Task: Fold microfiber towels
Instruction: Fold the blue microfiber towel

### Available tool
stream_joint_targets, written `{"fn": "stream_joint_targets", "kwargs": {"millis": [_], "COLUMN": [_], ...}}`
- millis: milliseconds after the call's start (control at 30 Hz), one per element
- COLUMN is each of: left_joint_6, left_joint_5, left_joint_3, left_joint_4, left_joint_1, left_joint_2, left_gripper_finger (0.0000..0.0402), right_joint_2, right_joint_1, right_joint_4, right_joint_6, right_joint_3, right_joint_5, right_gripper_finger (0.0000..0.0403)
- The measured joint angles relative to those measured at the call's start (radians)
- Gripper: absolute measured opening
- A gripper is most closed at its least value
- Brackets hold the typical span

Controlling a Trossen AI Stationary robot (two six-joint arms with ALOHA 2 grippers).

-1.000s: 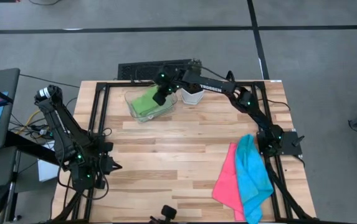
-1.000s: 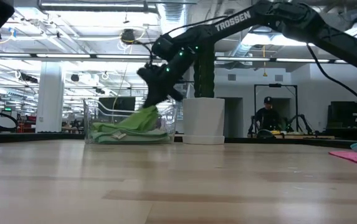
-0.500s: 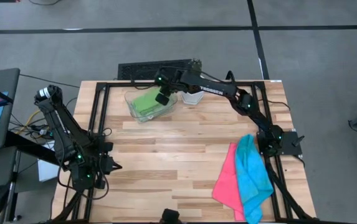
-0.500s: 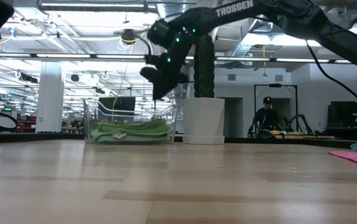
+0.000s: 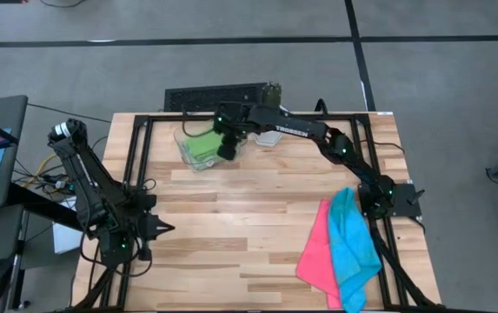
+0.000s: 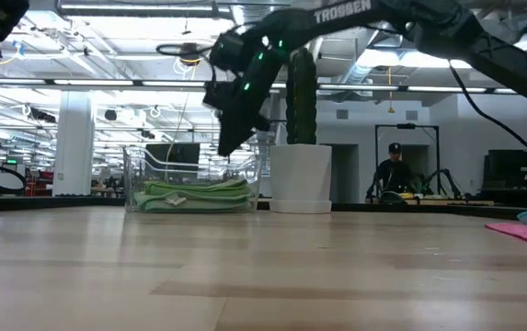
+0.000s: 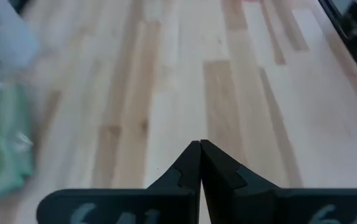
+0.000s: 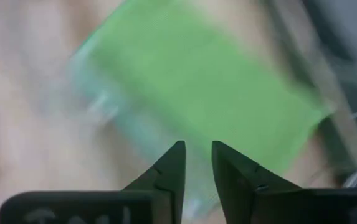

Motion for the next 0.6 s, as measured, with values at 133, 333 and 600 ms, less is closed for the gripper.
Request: {"fn": "stream_joint_targets", "kwargs": {"millis": [133, 333, 600], "left_joint_6": [0.022, 0.102, 0.52], "left_joint_5": [-0.16, -0.214, 0.036], "left_joint_3": [0.0, 0.0, 0.001], "left_joint_4": [0.03, 0.176, 0.657], "left_joint_1": [0.007, 0.108, 0.331], "left_joint_2": [0.0, 0.005, 0.133], "left_gripper_finger": [0.0, 0.0025, 0.0117], "right_joint_2": [-0.126, -0.427, -0.824], "right_joint_1": [0.048, 0.213, 0.548], "right_joint_4": [-0.313, -0.572, -0.54], "right_joint_6": [0.058, 0.267, 0.816], "right_joint_3": [0.0, -0.162, -0.771], "right_joint_5": [-0.034, 0.096, 0.267], "right_gripper_finger": [0.0089, 0.0093, 0.0156]}}
